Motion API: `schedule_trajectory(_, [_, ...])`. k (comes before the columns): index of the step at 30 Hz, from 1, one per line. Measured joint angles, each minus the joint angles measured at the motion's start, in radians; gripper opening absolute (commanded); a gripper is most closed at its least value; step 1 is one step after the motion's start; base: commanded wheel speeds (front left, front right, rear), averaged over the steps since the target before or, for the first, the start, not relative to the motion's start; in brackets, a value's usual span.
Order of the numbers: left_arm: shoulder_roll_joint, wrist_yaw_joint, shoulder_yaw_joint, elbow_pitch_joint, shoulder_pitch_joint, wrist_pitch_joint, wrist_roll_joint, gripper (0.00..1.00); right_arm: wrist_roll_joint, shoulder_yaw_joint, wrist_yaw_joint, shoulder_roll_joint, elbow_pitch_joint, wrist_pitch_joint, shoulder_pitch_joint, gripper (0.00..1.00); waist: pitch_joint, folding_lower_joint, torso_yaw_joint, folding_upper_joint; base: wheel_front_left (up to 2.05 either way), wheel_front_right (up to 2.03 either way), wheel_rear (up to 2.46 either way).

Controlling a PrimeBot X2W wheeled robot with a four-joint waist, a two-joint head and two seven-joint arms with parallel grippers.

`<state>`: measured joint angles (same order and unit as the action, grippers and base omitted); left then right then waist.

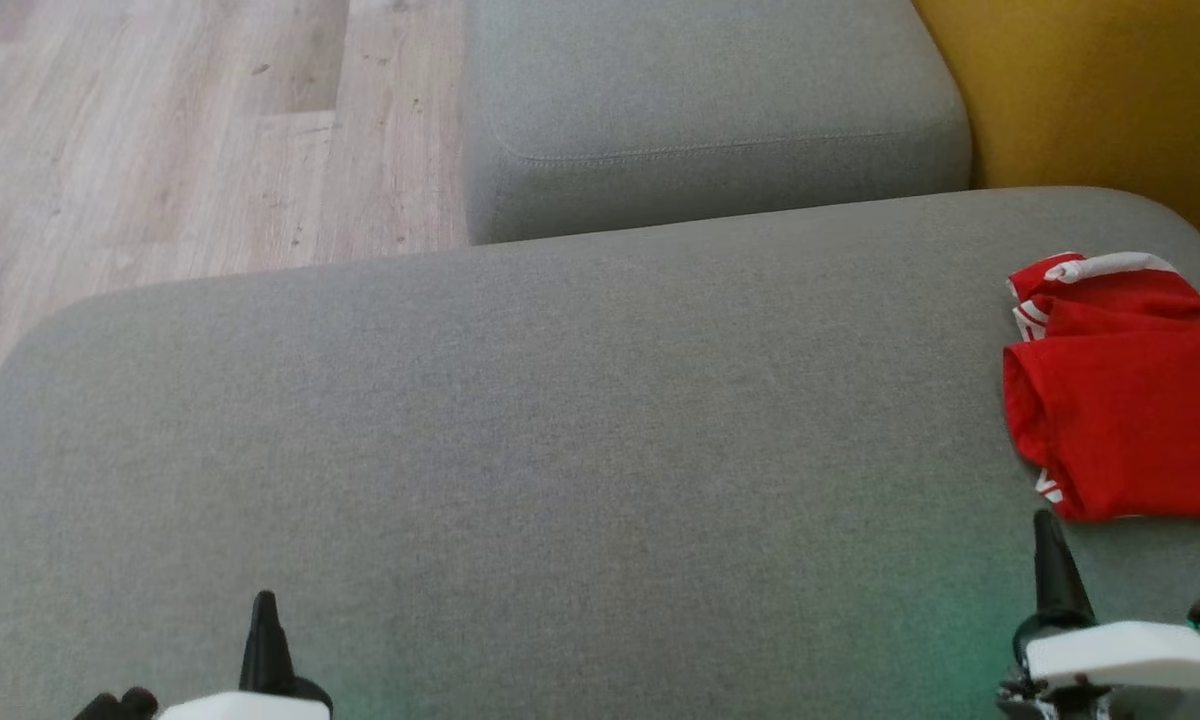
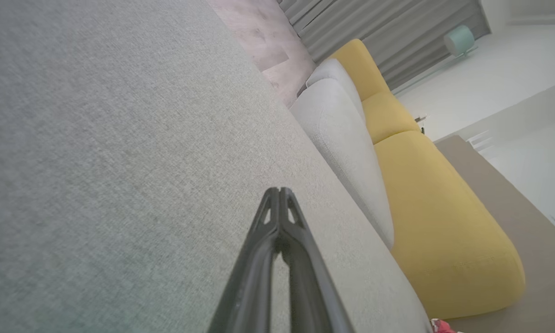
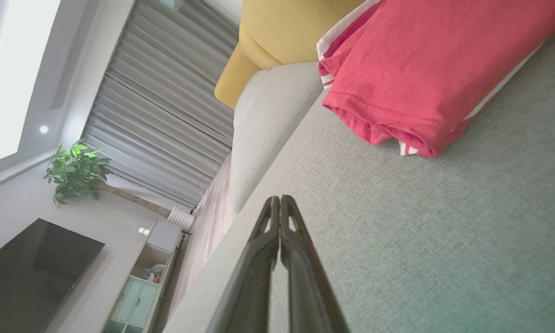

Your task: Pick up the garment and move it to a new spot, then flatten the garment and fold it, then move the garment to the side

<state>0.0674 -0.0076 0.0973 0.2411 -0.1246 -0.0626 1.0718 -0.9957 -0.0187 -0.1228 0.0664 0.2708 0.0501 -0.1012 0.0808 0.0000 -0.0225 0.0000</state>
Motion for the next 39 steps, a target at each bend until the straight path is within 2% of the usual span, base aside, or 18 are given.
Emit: schedule_trajectory(39, [-0.002,-0.090,-0.105,0.023,0.137,0.112,0.436,0.00,-0.480,-0.078,0.000,-0.006,0.005,-0.113,0.118,0.00,-0.066,0.0000,0.018,0.0000,0.00,0.00,0.00])
